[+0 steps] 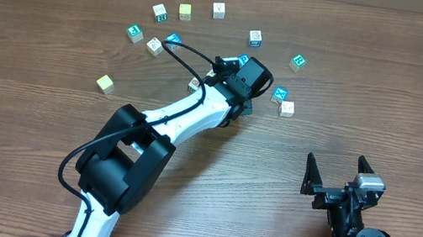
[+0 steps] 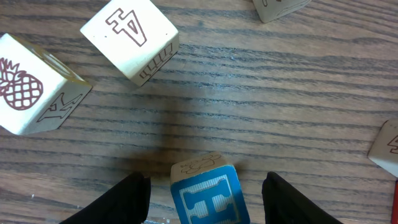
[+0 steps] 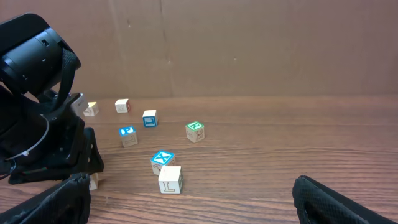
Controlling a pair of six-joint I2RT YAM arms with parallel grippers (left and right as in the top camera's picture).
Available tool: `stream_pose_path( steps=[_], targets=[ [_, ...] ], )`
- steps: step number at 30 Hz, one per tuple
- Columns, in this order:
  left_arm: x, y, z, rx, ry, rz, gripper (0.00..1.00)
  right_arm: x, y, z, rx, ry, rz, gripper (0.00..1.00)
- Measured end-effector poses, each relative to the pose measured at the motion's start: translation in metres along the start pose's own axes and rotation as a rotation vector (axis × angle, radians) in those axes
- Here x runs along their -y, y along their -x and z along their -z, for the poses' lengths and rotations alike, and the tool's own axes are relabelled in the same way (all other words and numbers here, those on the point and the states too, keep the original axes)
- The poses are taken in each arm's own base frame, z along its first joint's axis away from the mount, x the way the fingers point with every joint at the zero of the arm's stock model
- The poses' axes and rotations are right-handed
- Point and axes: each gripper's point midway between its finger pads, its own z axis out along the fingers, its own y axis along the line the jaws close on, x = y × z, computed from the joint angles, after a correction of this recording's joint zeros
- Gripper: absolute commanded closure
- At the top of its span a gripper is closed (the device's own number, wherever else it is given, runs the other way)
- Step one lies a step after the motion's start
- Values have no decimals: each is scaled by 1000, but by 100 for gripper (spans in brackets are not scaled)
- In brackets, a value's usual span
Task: Form a tower
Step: 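Lower the left gripper and close it on the blue H block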
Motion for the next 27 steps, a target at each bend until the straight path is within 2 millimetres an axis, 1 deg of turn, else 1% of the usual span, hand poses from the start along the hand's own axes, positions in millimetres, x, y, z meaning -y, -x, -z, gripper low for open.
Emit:
stream_pose_path(
  steps=[2,8,12,14,17,21,24,27],
  targets=[
    [-1,-1,0,-3,4,1,54,0,0,0,0,0,1,0],
    [-5,-4,0,-17,19,-4,55,0,0,0,0,0,1,0],
    [-7,-6,0,-26,29,-11,60,0,0,0,0,0,0,0],
    [-7,-7,0,-27,29,-29,59,0,0,0,0,0,0,0],
    [-6,-6,0,-23,25,-57,52,0,0,0,0,0,0,0],
    [-3,-2,0,-9,10,-90,46,0,0,0,0,0,0,0],
    [-2,-1,0,-6,7,-111,48,0,0,0,0,0,0,0],
    [-1,-1,0,-3,4,-114,55,0,0,0,0,0,0,0]
  ],
)
